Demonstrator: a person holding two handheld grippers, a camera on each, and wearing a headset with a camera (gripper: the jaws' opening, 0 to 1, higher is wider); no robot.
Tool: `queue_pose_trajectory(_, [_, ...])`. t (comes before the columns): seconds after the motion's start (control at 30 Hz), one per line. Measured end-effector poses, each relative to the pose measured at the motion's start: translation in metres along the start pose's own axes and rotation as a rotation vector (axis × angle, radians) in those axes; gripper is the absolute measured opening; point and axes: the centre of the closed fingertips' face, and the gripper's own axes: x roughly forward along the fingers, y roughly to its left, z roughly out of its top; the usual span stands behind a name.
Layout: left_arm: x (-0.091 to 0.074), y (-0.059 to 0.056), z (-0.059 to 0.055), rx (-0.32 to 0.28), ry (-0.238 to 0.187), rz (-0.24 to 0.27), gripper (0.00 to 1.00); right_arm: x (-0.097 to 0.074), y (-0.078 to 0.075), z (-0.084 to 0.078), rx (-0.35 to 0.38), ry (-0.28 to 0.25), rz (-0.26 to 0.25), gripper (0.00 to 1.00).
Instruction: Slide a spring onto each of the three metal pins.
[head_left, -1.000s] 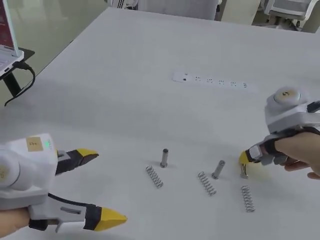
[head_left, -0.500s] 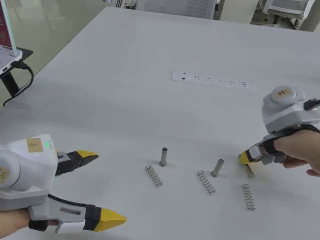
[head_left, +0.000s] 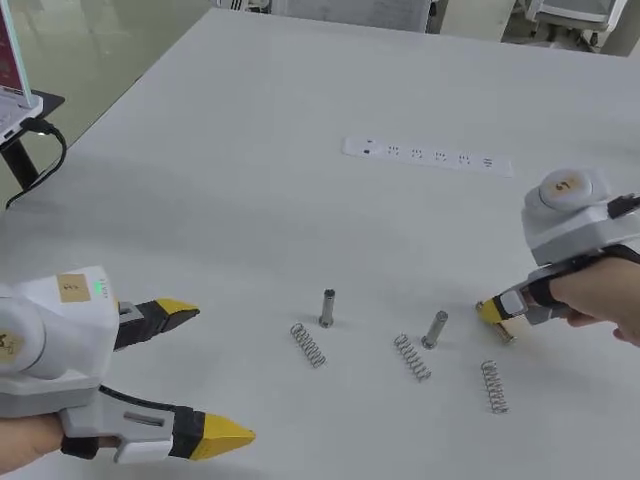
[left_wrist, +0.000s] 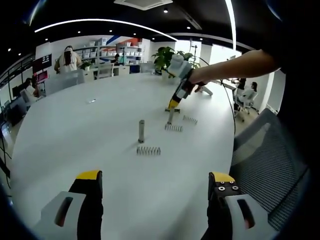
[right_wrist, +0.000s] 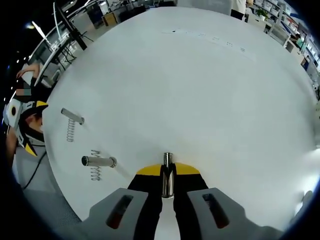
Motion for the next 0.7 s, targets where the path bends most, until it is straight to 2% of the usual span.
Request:
queue_pose_trajectory(0.37, [-0.001, 0.001, -0.001, -0.003, 0.001, 0.004, 0.83, -0.011, 0.006, -0.006, -0.007, -0.035, 0.011, 0.04])
queue_pose_trajectory(0.7, [0.001, 0.0, 0.001, 0.009, 0.006, 0.003, 0.83, -0.025, 0.002, -0.003, -0.016, -0.1, 0.012, 0.04])
